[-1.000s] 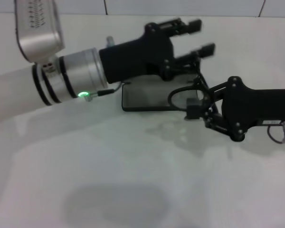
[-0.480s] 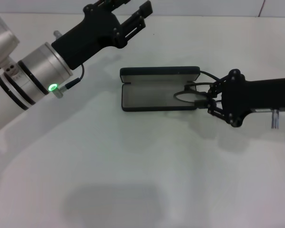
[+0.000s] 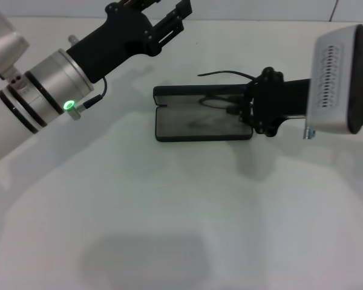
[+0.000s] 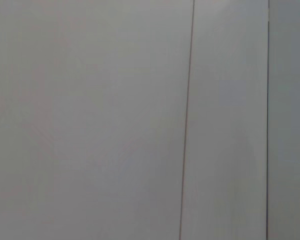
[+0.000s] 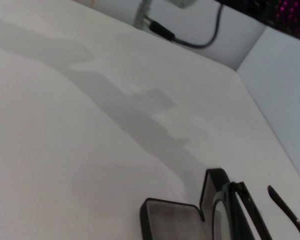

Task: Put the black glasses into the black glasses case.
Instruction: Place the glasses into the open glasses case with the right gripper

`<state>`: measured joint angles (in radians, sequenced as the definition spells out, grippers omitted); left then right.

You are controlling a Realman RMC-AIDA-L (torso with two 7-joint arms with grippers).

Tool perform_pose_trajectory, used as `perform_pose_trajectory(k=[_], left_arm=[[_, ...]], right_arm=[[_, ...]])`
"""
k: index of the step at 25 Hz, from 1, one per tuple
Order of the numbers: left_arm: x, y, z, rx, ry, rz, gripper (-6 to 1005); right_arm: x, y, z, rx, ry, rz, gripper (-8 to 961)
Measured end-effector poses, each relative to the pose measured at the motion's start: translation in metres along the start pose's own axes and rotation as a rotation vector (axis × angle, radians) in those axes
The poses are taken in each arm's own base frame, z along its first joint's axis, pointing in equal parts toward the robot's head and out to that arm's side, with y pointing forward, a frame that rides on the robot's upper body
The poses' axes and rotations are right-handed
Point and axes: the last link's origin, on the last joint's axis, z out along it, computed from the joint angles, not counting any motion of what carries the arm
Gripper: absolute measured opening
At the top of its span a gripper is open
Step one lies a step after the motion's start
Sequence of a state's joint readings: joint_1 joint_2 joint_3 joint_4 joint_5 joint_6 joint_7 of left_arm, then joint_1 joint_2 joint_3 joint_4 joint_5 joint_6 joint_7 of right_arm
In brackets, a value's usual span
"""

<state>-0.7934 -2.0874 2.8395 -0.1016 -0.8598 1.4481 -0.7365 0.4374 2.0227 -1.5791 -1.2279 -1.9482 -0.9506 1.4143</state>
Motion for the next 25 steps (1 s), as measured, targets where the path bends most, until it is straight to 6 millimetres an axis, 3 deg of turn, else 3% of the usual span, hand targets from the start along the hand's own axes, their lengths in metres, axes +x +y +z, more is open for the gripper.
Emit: perform_pose_trajectory(k=[12,25], left_arm=[[0.005,-0.002,0.014,-0.017,-0.012,-0.006,605],[0.009,-0.004,0.021,-0.023,-0.016,-0.03,606]], right_arm=[[-0.008,0.017,0.025,-0.007,0.042,-0.062,173],[0.001,0.028,0.043,0.054,0.099,-0.11,177]])
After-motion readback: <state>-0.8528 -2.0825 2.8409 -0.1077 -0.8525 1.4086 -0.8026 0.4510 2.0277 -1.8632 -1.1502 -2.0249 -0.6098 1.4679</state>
